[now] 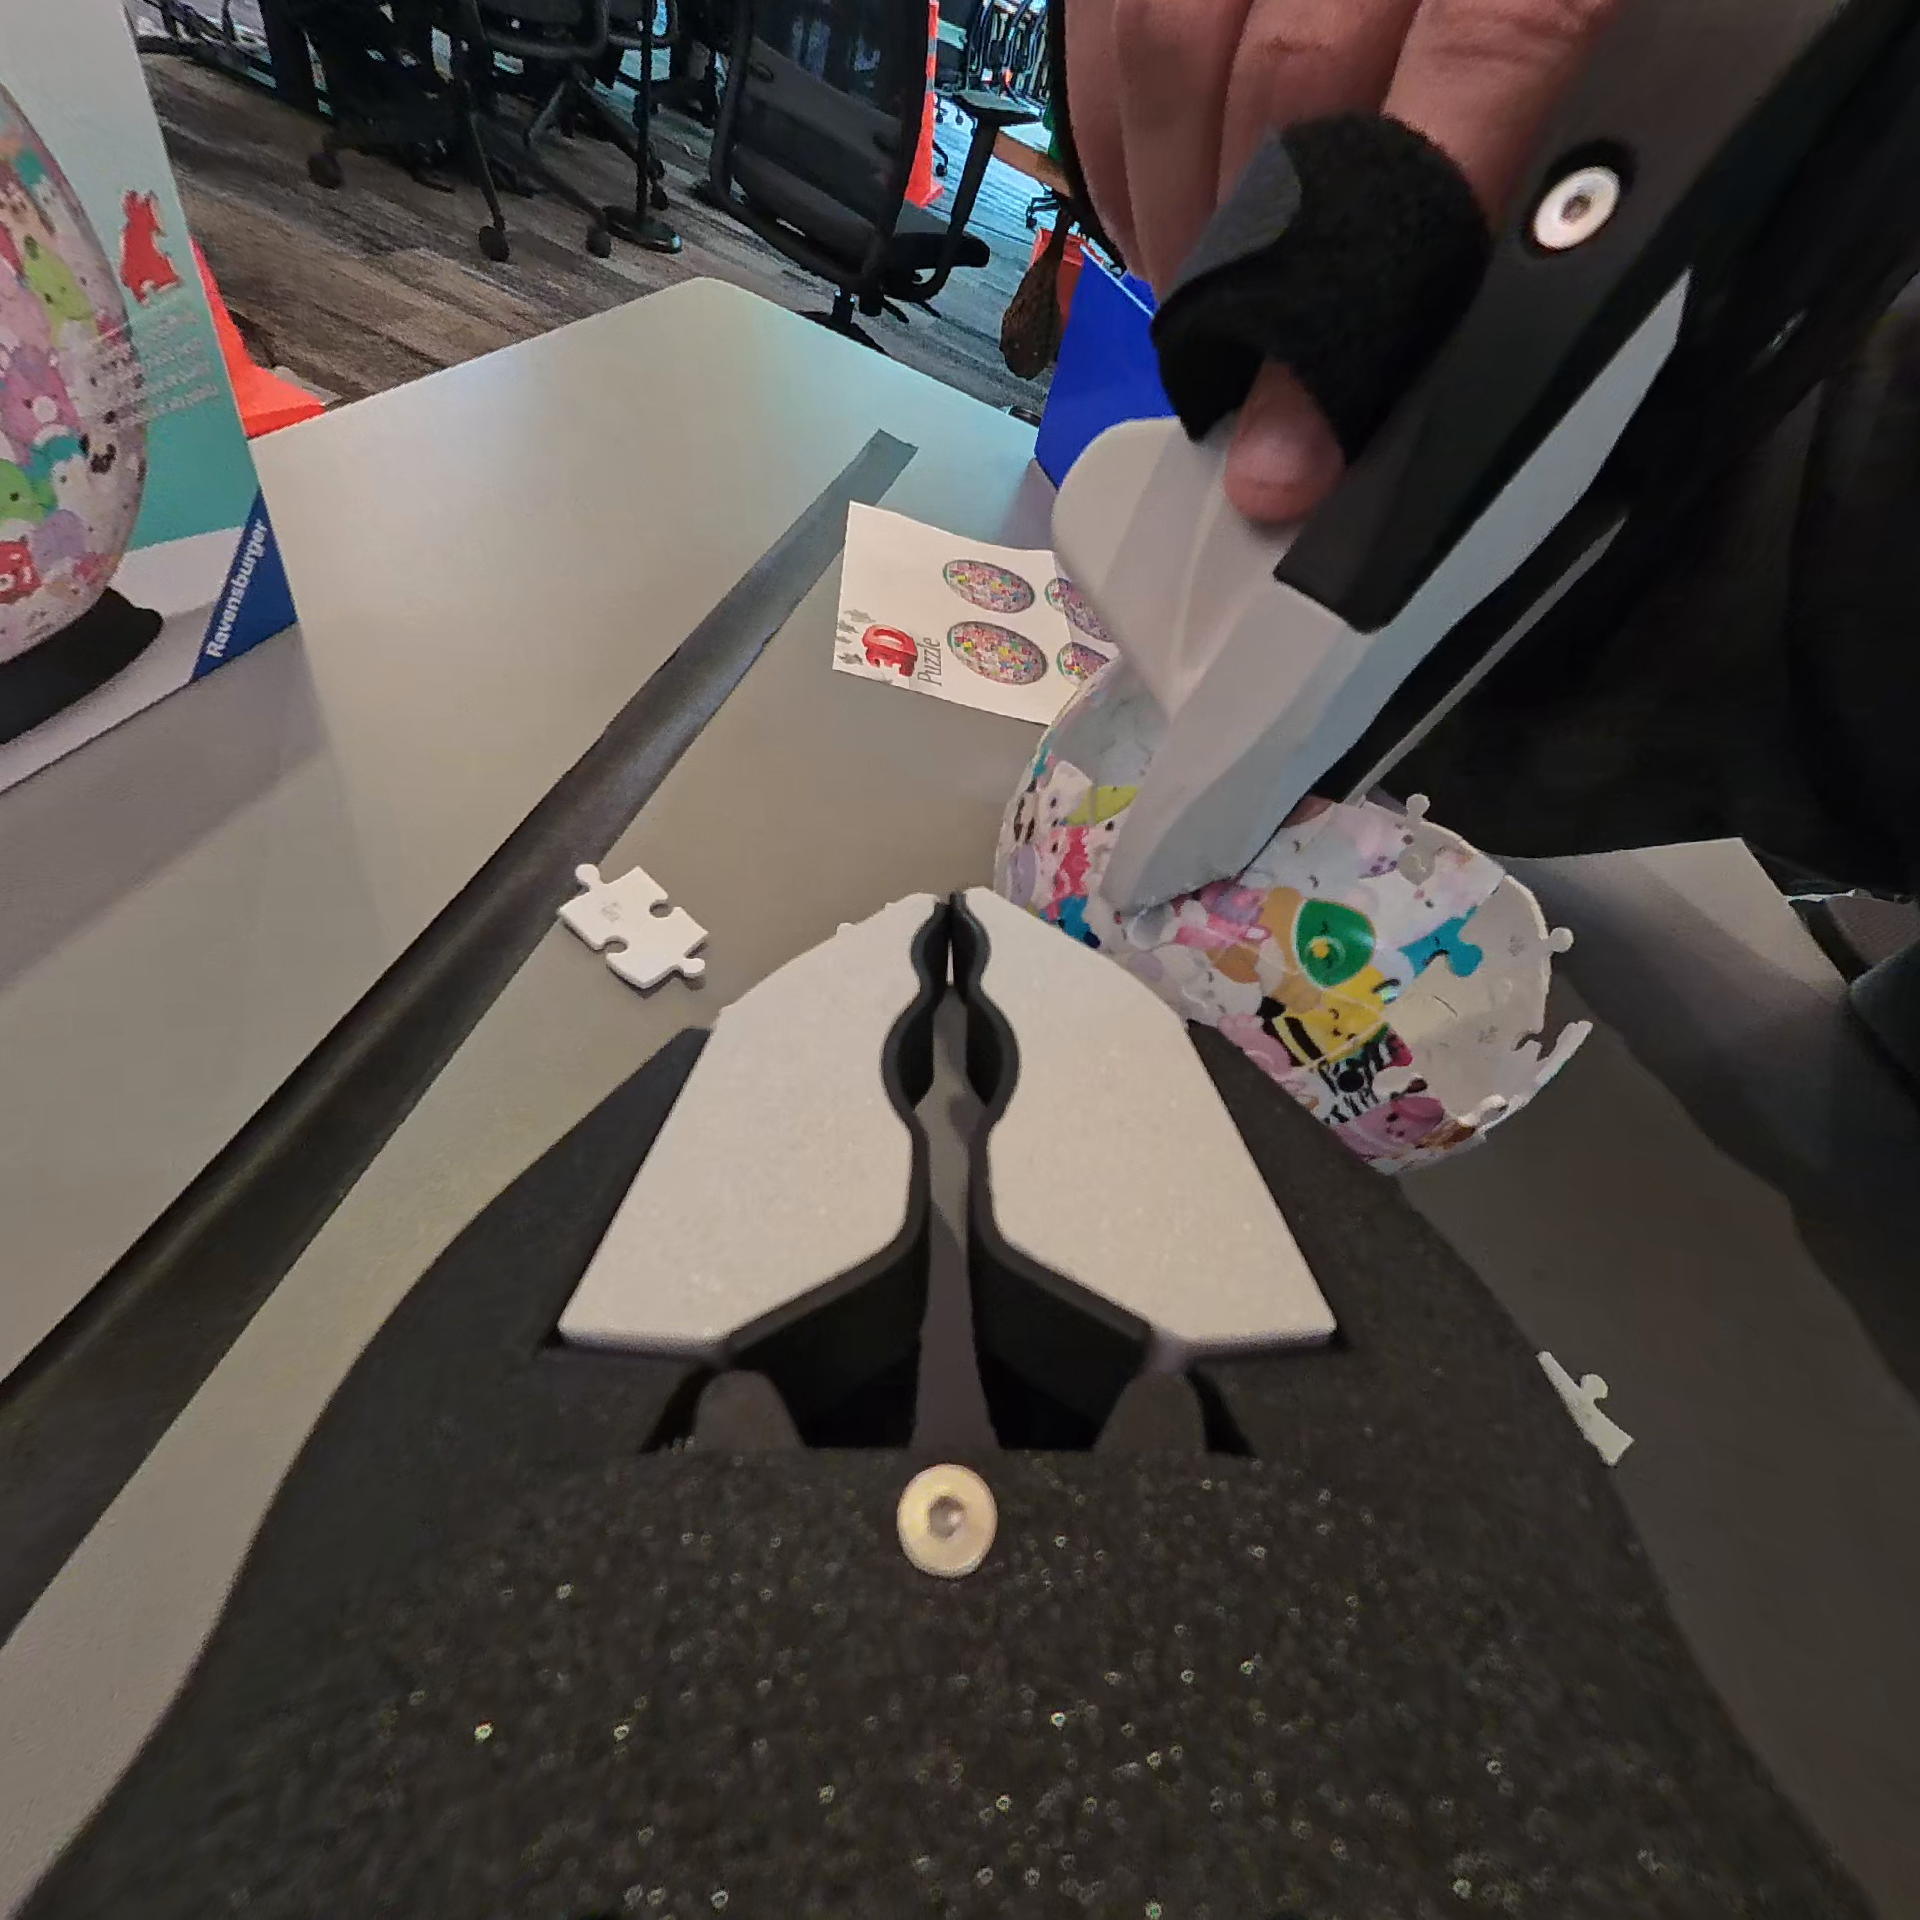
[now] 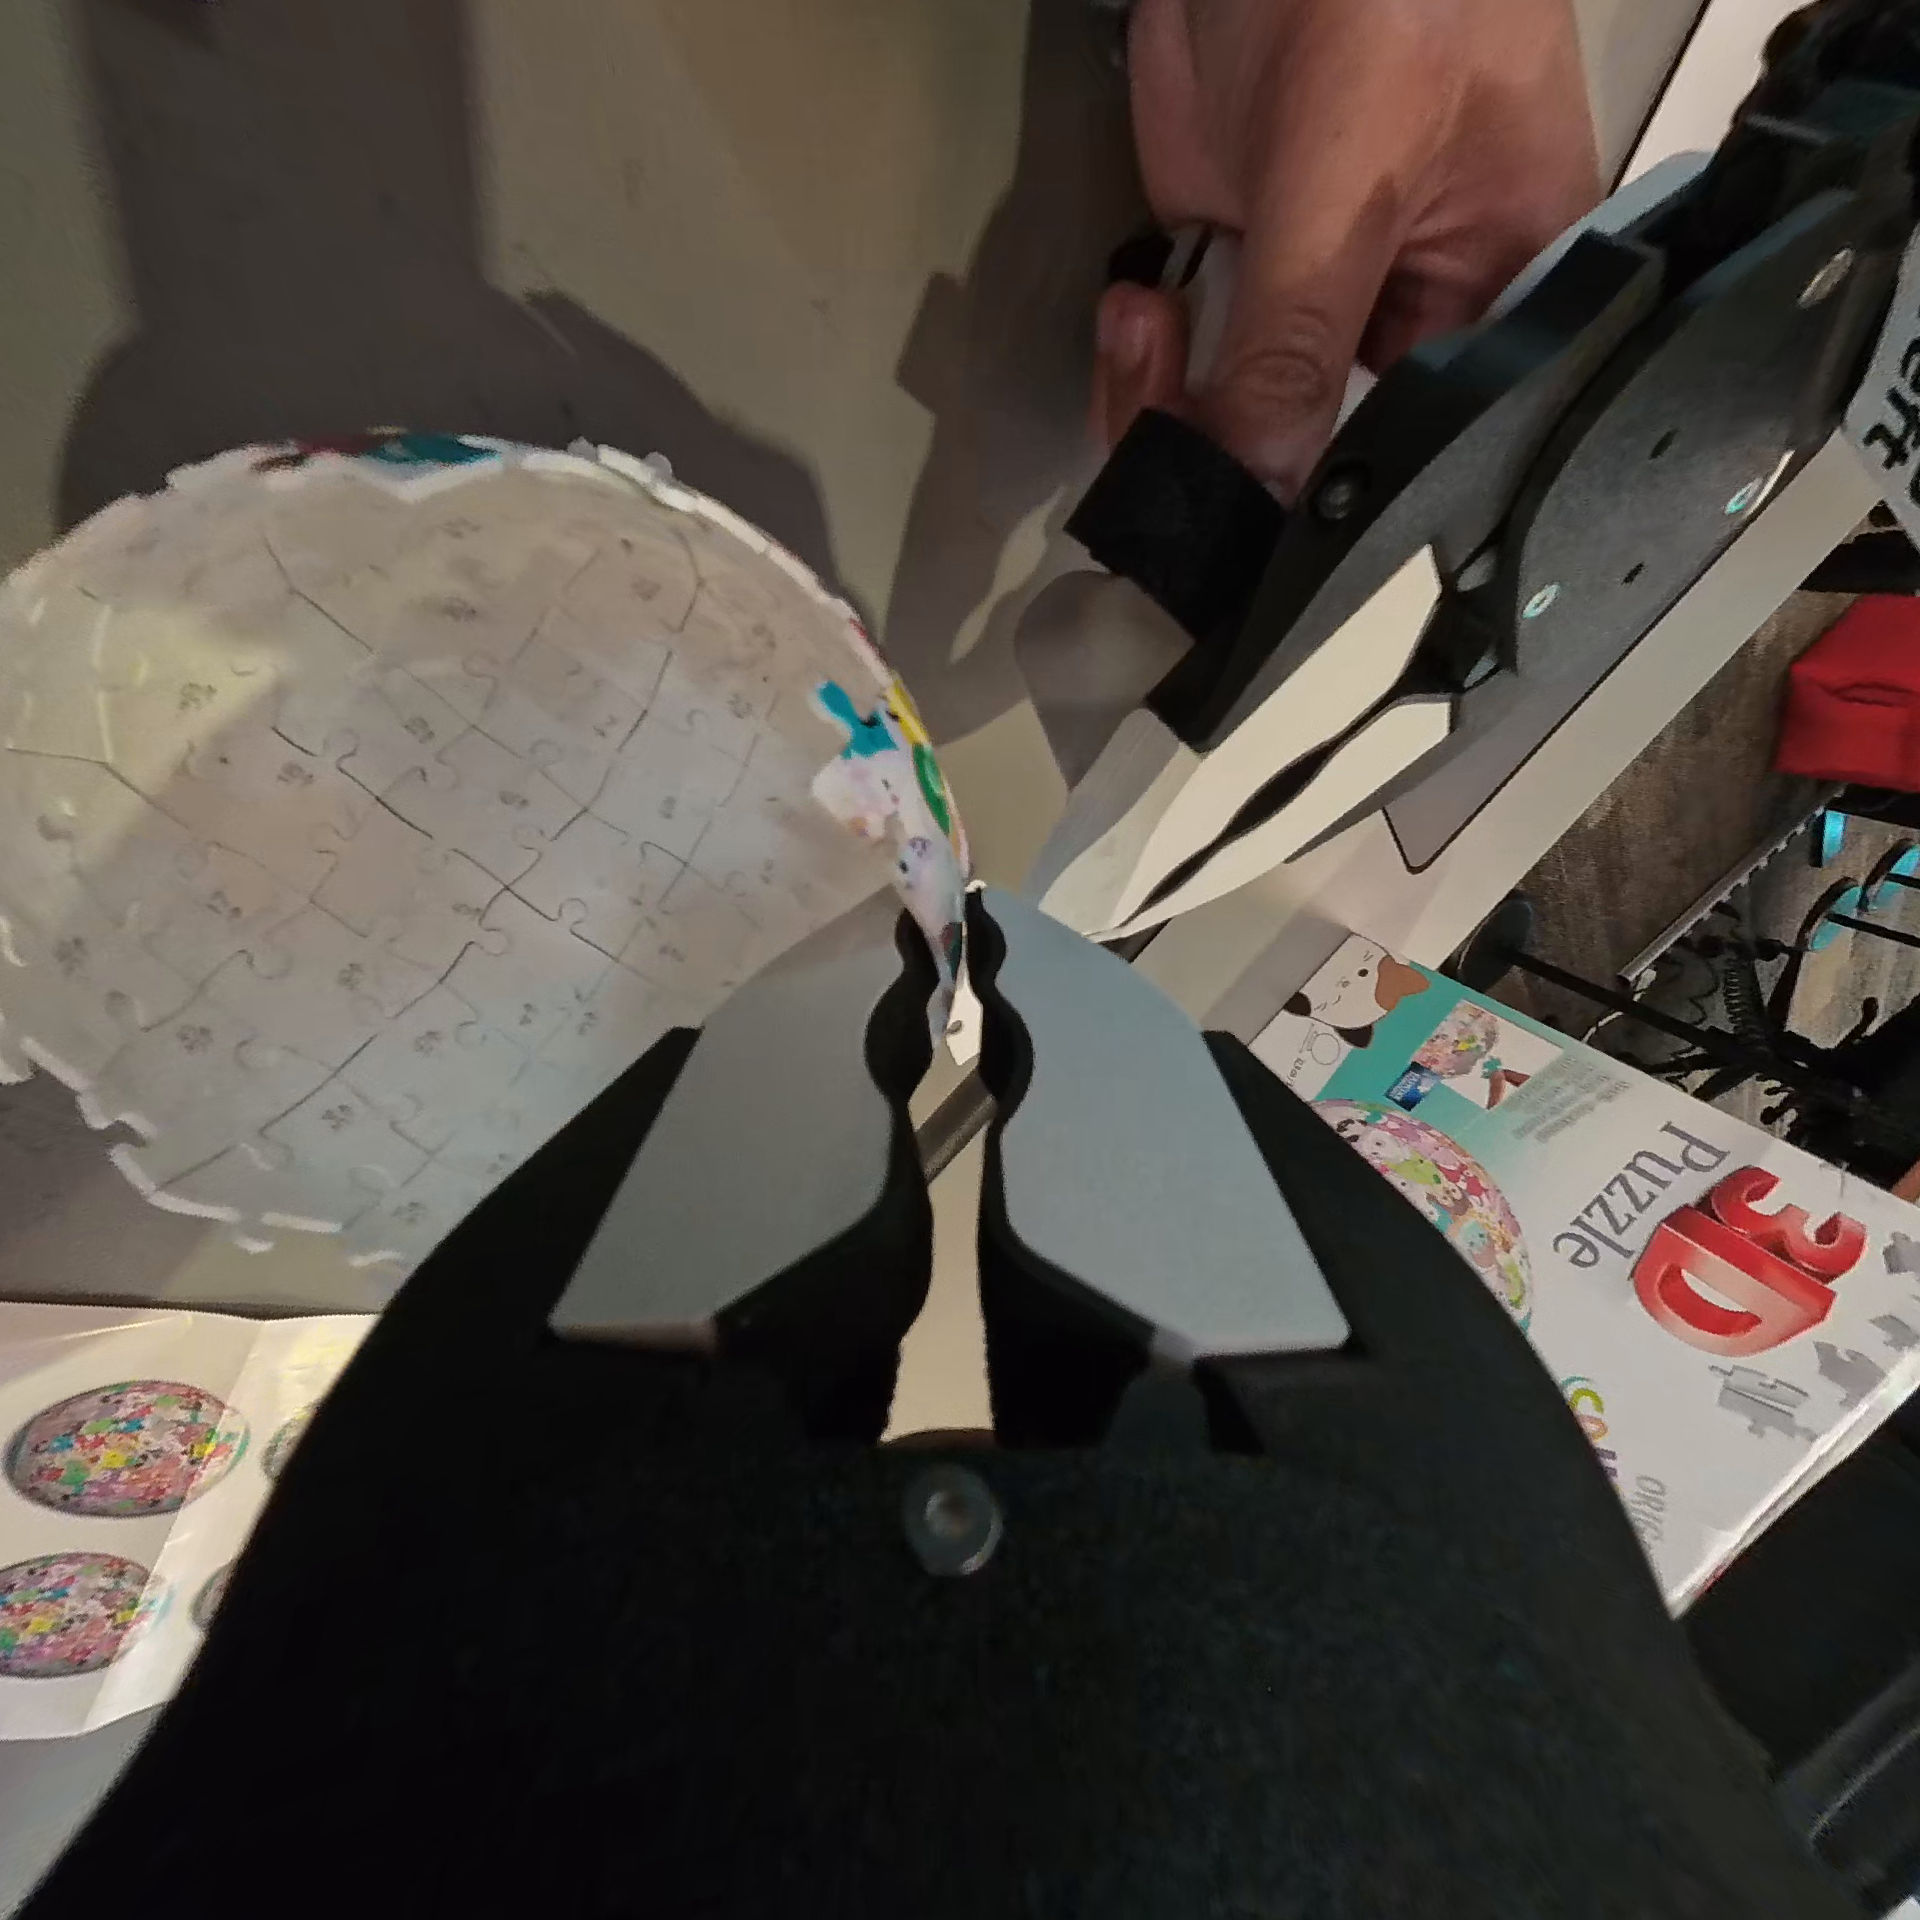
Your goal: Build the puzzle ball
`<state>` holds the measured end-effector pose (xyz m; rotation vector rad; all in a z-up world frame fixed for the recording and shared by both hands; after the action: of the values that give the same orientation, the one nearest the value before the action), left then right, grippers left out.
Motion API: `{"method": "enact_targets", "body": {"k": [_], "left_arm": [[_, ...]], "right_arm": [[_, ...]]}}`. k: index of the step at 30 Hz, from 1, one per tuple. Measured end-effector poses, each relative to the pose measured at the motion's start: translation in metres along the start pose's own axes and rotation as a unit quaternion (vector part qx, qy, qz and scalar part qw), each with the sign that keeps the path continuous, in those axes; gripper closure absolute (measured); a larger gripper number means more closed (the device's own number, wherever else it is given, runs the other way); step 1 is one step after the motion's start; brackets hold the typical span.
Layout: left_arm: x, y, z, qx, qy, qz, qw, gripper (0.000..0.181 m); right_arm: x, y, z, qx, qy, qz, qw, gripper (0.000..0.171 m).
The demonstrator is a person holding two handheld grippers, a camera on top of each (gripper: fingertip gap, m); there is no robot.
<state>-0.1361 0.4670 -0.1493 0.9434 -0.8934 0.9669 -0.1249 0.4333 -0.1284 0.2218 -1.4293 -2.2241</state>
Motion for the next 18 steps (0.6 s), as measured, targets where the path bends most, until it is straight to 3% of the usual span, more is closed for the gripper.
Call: {"method": "enact_targets", "body": {"k": [11, 14, 18], "left_arm": [[-0.0007, -0.0006, 0.0003, 0.0, -0.001, -0.003, 1.0, 0.181], [-0.0008, -0.0007, 0.0002, 0.0, -0.002, -0.003, 1.0, 0.181], [-0.0013, -0.0012, 0.0007, -0.001, -0.003, -0.006, 1.0, 0.181]], "right_arm": [[-0.0001, 0.0002, 0.0009, -0.005, 0.002, -0.004, 1.0, 0.168], [-0.0019, 0.001, 0.0019, -0.007, -0.003, -0.007, 1.0, 0.157], [-0.002, -0.0012, 0.0001, 0.002, -0.004, -0.004, 1.0, 0.158]]}}
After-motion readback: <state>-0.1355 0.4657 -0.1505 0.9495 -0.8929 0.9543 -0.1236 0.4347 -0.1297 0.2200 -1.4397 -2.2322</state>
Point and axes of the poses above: each gripper's, where its closed fingertips meet, y back along the fingers, x out of its top, z = x × y across the jaws, the point moved 2 cm from there along y, back along the fingers, and after that the axes turned 3 degrees about z, right-handed, at the moved point
